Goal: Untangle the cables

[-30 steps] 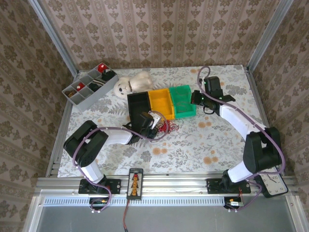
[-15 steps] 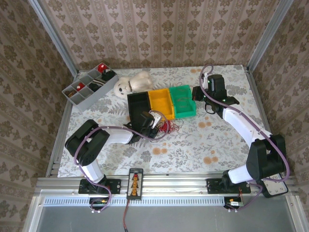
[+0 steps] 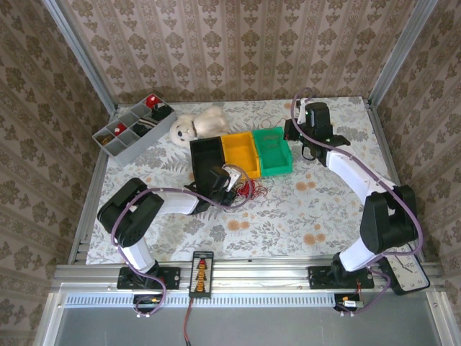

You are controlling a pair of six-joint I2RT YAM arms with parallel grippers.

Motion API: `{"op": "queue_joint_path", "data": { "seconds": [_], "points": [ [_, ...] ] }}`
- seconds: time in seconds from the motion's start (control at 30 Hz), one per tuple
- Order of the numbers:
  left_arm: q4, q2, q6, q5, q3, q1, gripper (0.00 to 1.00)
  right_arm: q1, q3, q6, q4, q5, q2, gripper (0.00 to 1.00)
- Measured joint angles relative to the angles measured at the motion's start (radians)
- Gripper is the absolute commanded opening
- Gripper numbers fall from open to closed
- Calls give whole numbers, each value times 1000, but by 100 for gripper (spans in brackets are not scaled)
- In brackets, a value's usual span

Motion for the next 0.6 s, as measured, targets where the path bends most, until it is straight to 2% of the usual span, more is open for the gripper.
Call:
{"op": "queue_joint_path", "data": {
  "seconds": [0.27, 0.6],
  "points": [
    [-11, 5, 0, 6, 11, 0, 0, -1, 118, -40, 31, 3, 61, 0],
    [-11, 5, 0, 6, 11, 0, 0, -2, 96, -67, 66, 2, 44, 0]
  ]
}}
